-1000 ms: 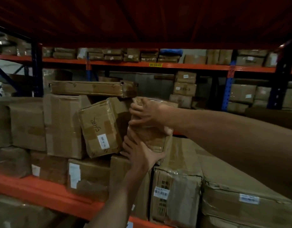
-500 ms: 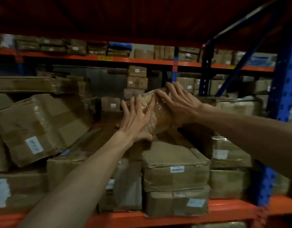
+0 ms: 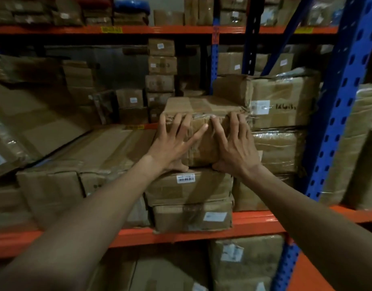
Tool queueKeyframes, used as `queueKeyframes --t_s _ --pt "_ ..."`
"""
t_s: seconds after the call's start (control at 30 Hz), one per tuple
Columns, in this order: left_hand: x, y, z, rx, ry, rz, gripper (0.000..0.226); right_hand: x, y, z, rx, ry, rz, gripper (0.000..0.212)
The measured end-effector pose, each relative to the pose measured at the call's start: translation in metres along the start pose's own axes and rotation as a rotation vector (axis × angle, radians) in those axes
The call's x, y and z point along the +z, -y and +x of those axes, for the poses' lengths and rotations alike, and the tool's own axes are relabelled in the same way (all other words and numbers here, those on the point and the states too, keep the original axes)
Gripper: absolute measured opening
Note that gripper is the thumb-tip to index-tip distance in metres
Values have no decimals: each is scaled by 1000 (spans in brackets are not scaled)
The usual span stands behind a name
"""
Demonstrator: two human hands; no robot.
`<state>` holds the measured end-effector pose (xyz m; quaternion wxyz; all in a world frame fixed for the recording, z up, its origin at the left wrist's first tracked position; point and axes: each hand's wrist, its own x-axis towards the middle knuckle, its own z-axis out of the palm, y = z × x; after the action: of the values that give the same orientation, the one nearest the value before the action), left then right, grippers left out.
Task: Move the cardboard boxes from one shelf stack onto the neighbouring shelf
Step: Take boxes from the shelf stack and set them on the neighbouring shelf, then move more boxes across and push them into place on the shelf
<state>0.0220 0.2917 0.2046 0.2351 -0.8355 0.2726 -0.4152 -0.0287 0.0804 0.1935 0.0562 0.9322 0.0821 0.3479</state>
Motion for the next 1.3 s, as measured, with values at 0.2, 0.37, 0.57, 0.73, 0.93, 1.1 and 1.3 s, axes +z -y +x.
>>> queueKeyframes --t_s 0.2,0.37,0.57,0.73,0.93,1.1,1.3 --pt "-8 -10 2 -73 97 17 146 5 -2 -1 -5 -22 12 148" --pt "-20 -10 3 -67 217 -21 153 -2 0 2 1 39 -99 152" --pt "-49 16 -6 26 357 -219 136 -47 12 5 -41 52 -131 123" --pt "-50 62 -46 -253 155 -348 115 -83 41 40 -211 -277 -38 94" --pt "-27 195 -129 -605 93 -306 114 -85 141 115 -290 -305 -34 91" --pt "-3 319 -184 -880 90 -365 116 -69 258 180 -216 -211 179 76" --pt "26 412 -174 -942 80 -314 113 -49 371 247 -137 -11 441 72"
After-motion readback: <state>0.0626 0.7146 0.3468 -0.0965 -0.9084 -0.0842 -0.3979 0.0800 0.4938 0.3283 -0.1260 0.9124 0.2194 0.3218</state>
